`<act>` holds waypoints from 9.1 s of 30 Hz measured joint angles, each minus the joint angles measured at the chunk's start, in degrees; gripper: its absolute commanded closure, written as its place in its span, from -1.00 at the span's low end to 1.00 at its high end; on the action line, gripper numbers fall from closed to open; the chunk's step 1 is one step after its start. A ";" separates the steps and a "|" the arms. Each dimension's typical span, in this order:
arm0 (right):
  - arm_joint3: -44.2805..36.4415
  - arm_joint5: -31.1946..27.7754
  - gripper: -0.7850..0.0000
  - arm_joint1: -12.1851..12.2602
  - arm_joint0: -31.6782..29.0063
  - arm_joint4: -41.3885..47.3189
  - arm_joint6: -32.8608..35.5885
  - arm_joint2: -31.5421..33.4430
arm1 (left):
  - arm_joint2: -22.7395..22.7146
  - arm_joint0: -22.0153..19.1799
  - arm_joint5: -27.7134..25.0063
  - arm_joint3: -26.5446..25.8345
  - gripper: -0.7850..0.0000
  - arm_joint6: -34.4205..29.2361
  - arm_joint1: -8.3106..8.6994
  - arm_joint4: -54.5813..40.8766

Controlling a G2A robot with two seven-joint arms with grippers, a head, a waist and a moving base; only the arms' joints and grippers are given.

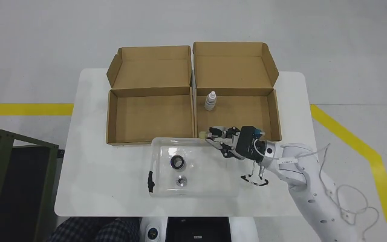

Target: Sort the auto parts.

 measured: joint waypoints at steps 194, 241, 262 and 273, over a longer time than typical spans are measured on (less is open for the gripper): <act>16.75 0.82 -0.03 -7.58 20.98 -15.20 13.47 -31.65 | 0.00 0.00 0.00 0.00 -1.00 0.00 0.00 0.00; 0.44 -4.93 1.00 -2.26 9.30 -9.33 -0.42 -6.86 | 0.00 0.00 0.00 0.00 -1.00 0.00 0.00 0.00; 0.97 -2.19 1.00 -1.26 6.37 -3.32 -6.79 0.55 | 0.00 0.00 0.00 0.00 -1.00 0.00 0.00 0.00; 5.03 0.66 1.00 -2.32 11.75 -3.74 -4.57 -4.72 | 0.00 0.00 0.00 0.00 -1.00 0.00 0.00 0.00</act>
